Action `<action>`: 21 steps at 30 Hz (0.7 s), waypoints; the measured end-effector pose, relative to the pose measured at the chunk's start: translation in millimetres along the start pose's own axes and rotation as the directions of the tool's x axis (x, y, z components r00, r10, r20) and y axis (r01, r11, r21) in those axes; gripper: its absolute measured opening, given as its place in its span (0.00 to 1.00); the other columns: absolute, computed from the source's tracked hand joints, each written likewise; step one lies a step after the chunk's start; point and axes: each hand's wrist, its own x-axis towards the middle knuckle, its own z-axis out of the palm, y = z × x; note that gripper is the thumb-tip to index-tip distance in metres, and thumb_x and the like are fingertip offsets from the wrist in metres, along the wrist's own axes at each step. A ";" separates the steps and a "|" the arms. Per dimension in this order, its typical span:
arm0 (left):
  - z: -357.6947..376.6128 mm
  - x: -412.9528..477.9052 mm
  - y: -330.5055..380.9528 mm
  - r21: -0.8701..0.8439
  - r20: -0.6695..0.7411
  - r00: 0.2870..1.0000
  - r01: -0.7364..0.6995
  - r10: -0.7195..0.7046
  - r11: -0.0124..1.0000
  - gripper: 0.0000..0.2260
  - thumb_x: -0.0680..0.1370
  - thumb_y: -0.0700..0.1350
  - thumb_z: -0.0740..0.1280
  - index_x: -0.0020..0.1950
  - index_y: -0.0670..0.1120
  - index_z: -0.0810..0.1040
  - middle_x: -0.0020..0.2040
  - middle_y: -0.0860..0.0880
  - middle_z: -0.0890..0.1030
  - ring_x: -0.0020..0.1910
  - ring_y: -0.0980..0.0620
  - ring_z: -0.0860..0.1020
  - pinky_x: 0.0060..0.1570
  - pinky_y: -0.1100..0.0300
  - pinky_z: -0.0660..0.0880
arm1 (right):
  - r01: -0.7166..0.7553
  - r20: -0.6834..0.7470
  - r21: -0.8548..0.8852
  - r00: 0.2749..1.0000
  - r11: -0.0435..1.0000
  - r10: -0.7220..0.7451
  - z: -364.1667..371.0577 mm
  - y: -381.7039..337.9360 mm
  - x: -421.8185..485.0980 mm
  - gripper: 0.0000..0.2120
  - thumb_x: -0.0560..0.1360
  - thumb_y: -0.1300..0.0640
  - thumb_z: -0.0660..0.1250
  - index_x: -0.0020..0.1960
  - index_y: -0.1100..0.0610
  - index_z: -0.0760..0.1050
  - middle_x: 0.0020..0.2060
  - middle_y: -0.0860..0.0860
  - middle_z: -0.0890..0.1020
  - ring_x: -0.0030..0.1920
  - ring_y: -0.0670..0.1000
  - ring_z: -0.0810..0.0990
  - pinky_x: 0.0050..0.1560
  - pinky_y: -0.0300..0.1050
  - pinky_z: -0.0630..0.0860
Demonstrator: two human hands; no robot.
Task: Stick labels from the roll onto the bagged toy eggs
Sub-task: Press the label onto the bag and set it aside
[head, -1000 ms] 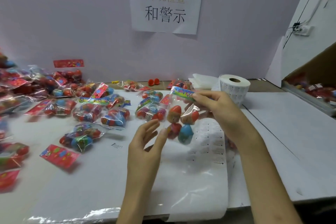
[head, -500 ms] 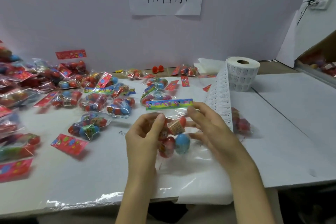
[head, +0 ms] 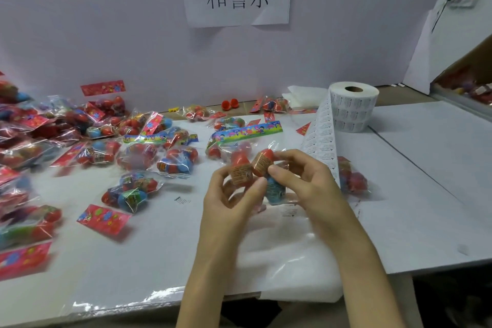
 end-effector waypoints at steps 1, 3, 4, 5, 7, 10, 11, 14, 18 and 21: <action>0.4 -0.3 -0.7 0.033 0.016 1.000 -0.022 0.022 0.999 0.22 0.69 0.49 0.77 0.62 0.48 0.79 0.53 0.46 0.86 0.54 0.45 0.85 0.48 0.54 0.83 | 0.001 -0.004 0.006 1.000 1.000 -0.001 -0.5 0.1 -0.1 0.08 0.70 0.53 0.73 0.48 0.44 0.85 0.43 0.52 0.85 0.48 0.51 0.84 0.48 0.51 0.83; -0.9 -0.4 -1.4 0.074 0.007 0.997 -0.073 0.073 0.995 0.20 0.69 0.45 0.76 0.61 0.48 0.79 0.51 0.46 0.86 0.52 0.46 0.85 0.46 0.57 0.82 | 0.001 0.024 0.011 1.000 1.000 -0.001 -0.4 -1.4 -1.2 0.09 0.70 0.54 0.72 0.50 0.45 0.84 0.43 0.51 0.85 0.47 0.50 0.85 0.48 0.48 0.83; -2.4 -0.5 -1.9 0.082 -0.006 0.996 -0.091 0.092 0.992 0.19 0.69 0.43 0.75 0.60 0.50 0.80 0.50 0.47 0.86 0.50 0.47 0.85 0.46 0.57 0.82 | 0.004 0.044 -0.007 0.999 1.000 -0.003 0.1 -1.9 -2.0 0.10 0.71 0.54 0.72 0.51 0.46 0.84 0.43 0.50 0.85 0.48 0.49 0.85 0.49 0.46 0.82; -3.5 -0.6 -2.1 0.086 -0.019 0.994 -0.101 0.103 0.991 0.19 0.69 0.42 0.75 0.58 0.52 0.80 0.49 0.47 0.86 0.48 0.48 0.85 0.45 0.57 0.82 | 0.012 0.055 -0.043 0.998 0.999 -0.010 0.7 -1.9 -2.3 0.11 0.70 0.54 0.72 0.53 0.48 0.83 0.44 0.49 0.85 0.48 0.48 0.84 0.51 0.44 0.82; -4.1 -0.6 -2.1 0.093 -0.041 0.993 -0.105 0.109 0.990 0.18 0.68 0.41 0.74 0.54 0.57 0.81 0.45 0.48 0.86 0.44 0.49 0.85 0.44 0.57 0.83 | 0.024 0.055 -0.114 0.998 0.993 -0.018 2.2 -1.1 -2.6 0.14 0.69 0.54 0.72 0.55 0.49 0.82 0.45 0.49 0.84 0.49 0.48 0.83 0.55 0.44 0.81; -4.4 -0.1 -2.5 0.094 -0.072 0.991 -0.110 0.117 0.990 0.19 0.70 0.36 0.75 0.54 0.56 0.80 0.42 0.48 0.86 0.40 0.51 0.84 0.42 0.60 0.82 | 0.032 0.054 -0.108 0.998 0.994 -0.026 4.1 -1.3 -3.0 0.13 0.69 0.54 0.71 0.54 0.48 0.82 0.43 0.48 0.82 0.45 0.46 0.81 0.47 0.41 0.79; -5.1 0.2 -2.3 0.094 -0.074 0.990 -0.110 0.117 0.989 0.20 0.72 0.33 0.75 0.55 0.56 0.80 0.41 0.48 0.86 0.40 0.51 0.84 0.41 0.61 0.81 | 0.037 0.056 -0.100 0.998 0.994 -0.032 4.2 -1.9 -3.1 0.12 0.69 0.55 0.71 0.53 0.48 0.83 0.42 0.47 0.82 0.44 0.46 0.81 0.45 0.39 0.79; -5.5 -0.5 0.0 0.095 -0.053 0.993 -0.099 0.104 0.991 0.19 0.75 0.33 0.74 0.58 0.54 0.78 0.44 0.49 0.87 0.43 0.50 0.85 0.40 0.61 0.82 | 0.056 0.036 -0.082 0.998 0.995 -0.053 4.3 -2.4 -2.3 0.12 0.68 0.58 0.70 0.49 0.45 0.83 0.40 0.47 0.82 0.42 0.47 0.82 0.42 0.39 0.79; 0.0 -3.5 1.9 0.131 0.068 0.997 -0.057 0.049 0.990 0.23 0.68 0.46 0.80 0.60 0.58 0.78 0.50 0.49 0.87 0.51 0.49 0.86 0.44 0.59 0.83 | 0.076 -0.061 -0.052 0.995 0.996 -0.079 5.1 -1.1 -0.7 0.14 0.66 0.61 0.67 0.48 0.49 0.83 0.45 0.58 0.84 0.43 0.52 0.83 0.42 0.44 0.80; 2.1 -4.2 1.8 0.200 0.124 0.989 -0.107 0.083 0.974 0.25 0.67 0.44 0.80 0.60 0.60 0.78 0.52 0.49 0.86 0.52 0.50 0.86 0.52 0.52 0.83 | 0.080 -0.084 -0.050 0.993 0.996 -0.084 4.0 -2.3 -1.2 0.15 0.66 0.62 0.66 0.49 0.49 0.83 0.45 0.60 0.84 0.44 0.53 0.83 0.42 0.44 0.79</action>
